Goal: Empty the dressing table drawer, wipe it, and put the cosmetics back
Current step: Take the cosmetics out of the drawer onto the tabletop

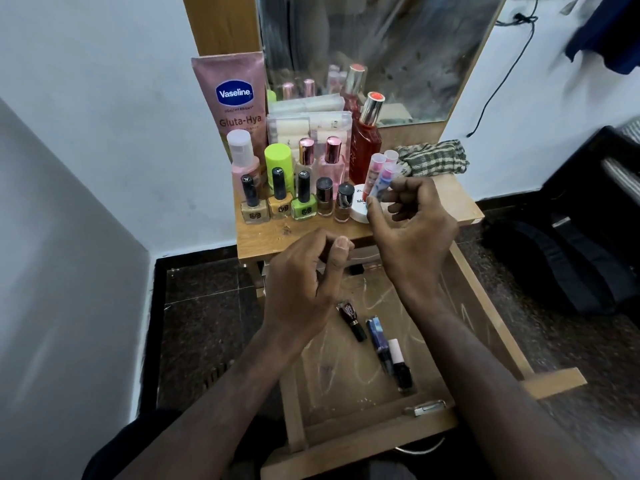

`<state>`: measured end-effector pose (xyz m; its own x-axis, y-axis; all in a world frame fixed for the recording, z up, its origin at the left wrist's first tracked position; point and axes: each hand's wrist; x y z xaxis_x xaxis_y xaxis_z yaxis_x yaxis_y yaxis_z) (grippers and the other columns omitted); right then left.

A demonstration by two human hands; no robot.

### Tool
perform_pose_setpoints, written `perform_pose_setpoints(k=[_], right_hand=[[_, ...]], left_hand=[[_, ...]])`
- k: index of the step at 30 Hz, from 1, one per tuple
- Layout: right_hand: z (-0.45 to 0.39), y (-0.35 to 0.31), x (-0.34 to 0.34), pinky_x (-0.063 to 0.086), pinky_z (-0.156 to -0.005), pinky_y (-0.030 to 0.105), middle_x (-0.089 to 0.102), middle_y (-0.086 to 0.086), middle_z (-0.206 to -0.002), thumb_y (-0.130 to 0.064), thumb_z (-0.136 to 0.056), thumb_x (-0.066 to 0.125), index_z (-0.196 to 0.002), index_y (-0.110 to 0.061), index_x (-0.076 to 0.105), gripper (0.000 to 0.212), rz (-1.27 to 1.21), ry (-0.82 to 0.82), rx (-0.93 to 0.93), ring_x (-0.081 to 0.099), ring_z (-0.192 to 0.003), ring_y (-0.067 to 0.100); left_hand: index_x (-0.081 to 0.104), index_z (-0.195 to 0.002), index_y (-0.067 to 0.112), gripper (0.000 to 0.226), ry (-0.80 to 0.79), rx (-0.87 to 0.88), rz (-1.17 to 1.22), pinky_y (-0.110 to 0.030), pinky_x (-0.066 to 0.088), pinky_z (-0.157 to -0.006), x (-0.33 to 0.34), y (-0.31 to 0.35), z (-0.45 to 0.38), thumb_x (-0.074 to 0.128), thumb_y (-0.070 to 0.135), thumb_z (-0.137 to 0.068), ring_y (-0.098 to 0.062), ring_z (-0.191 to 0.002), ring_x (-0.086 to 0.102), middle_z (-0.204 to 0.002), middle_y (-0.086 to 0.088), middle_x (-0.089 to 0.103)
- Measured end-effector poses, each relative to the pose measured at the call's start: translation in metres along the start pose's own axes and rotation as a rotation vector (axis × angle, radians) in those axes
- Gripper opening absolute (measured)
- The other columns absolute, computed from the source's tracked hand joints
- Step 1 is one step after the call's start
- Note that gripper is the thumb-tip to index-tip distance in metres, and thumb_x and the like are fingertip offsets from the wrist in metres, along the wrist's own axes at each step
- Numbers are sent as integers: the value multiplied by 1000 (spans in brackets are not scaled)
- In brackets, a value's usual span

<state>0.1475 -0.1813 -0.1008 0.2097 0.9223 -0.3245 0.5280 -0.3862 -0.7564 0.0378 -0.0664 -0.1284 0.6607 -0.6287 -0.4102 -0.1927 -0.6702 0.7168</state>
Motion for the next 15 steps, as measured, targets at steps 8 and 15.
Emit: perform_pose_setpoints(k=[8,15], right_hand=[[8,4,-13,60,-76,32,71,-6,-100,-35,-87,84,-110,-13,65,37,159,-23,-41,68,-88,8],[35,4,-68,52,-65,26,69,-6,-88,-42,-85,82,-98,-24,63,30,532,-774,152,62,-77,5]], left_hand=[[73,-91,16,29,-237,145,-99,-28,53,-60,-12,-14,-1,56,32,-109,-5,-68,65,-80,6,72],[67,-127,37,33,-823,286,-326,-11,40,-73,-4,-27,6,72,32,-95,-3,-117,58,-133,14,63]])
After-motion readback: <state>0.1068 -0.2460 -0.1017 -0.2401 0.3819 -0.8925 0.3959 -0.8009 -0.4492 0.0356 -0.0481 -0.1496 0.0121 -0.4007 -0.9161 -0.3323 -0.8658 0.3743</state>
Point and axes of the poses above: each hand's wrist, its own z-axis away from the middle knuckle, its own x-axis out of the palm, y = z × x
